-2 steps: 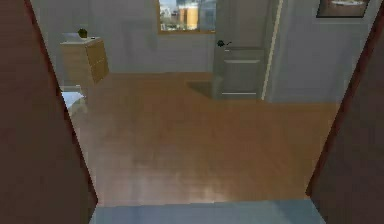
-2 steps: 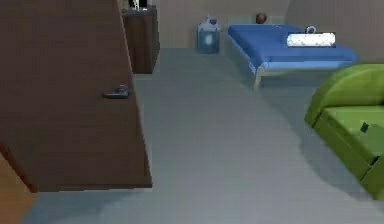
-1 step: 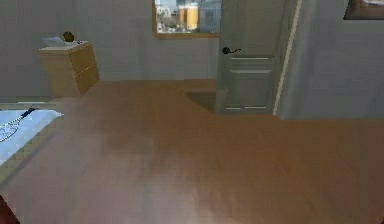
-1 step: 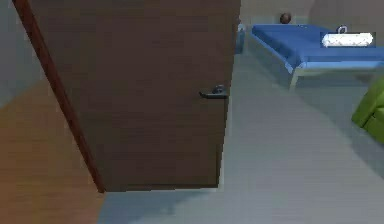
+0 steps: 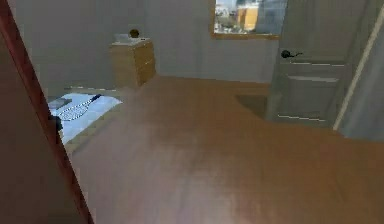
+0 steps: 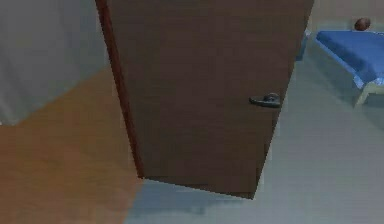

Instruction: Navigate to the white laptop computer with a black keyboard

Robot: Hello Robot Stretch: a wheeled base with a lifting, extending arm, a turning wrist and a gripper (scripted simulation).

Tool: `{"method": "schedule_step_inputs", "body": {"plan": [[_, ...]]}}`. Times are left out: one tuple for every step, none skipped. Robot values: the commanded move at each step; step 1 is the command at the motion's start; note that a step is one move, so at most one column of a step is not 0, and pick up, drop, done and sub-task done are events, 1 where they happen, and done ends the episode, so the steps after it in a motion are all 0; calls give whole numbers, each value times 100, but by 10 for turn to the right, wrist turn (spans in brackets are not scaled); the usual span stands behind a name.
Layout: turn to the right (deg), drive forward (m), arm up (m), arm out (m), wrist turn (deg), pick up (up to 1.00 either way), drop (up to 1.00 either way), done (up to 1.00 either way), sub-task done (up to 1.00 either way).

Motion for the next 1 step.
{"method": "schedule_step_inputs", "body": {"plan": [[0, 85, 0, 0, 0, 0, 0, 0, 0]]}}
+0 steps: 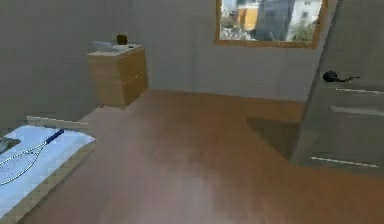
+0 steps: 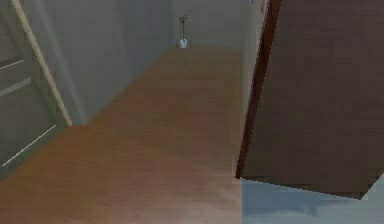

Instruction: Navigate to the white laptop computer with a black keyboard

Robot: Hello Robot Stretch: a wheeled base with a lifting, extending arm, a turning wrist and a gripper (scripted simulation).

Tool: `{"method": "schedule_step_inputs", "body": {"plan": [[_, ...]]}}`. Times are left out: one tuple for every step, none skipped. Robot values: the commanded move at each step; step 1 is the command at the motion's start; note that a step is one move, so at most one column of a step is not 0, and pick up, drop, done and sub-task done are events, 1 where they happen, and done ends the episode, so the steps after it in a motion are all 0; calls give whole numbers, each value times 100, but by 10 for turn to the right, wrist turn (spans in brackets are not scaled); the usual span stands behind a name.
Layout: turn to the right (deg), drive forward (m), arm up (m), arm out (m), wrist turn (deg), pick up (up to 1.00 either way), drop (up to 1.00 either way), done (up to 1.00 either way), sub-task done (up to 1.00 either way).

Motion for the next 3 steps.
{"method": "schedule_step_inputs", "body": {"plan": [[-90, 0, 0, 0, 0, 0, 0, 0, 0], [0, 100, 0, 0, 0, 0, 0, 0, 0], [0, 80, 0, 0, 0, 0, 0, 0, 0]]}}
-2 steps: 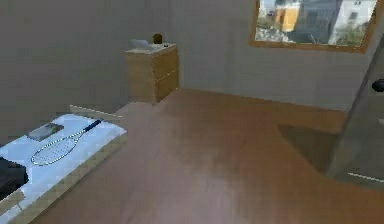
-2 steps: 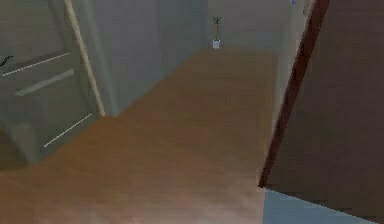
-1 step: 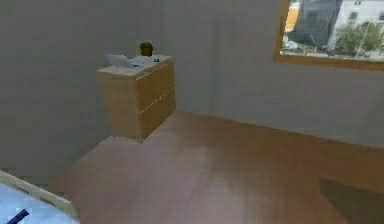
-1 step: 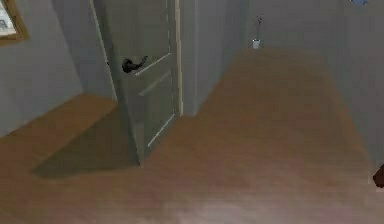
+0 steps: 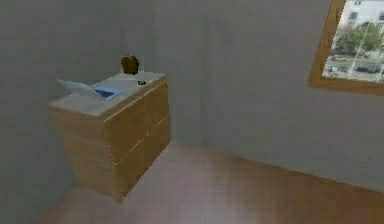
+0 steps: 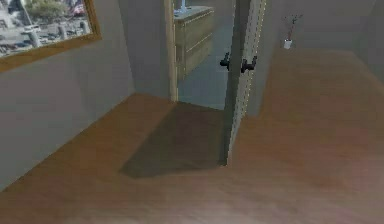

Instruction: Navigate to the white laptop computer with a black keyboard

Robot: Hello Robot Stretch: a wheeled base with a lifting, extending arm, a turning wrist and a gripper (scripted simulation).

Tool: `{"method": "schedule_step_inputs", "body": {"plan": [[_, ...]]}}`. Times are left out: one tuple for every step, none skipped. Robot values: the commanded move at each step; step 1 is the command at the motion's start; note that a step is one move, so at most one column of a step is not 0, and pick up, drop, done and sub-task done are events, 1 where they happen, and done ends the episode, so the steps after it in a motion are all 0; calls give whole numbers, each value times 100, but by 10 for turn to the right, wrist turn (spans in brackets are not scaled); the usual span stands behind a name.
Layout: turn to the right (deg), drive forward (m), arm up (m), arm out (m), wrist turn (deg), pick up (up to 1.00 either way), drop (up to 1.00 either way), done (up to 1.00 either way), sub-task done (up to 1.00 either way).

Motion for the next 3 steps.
{"method": "schedule_step_inputs", "body": {"plan": [[0, 55, 0, 0, 0, 0, 0, 0, 0], [-390, 0, 0, 0, 0, 0, 0, 0, 0], [0, 0, 0, 0, 0, 0, 0, 100, 0]]}}
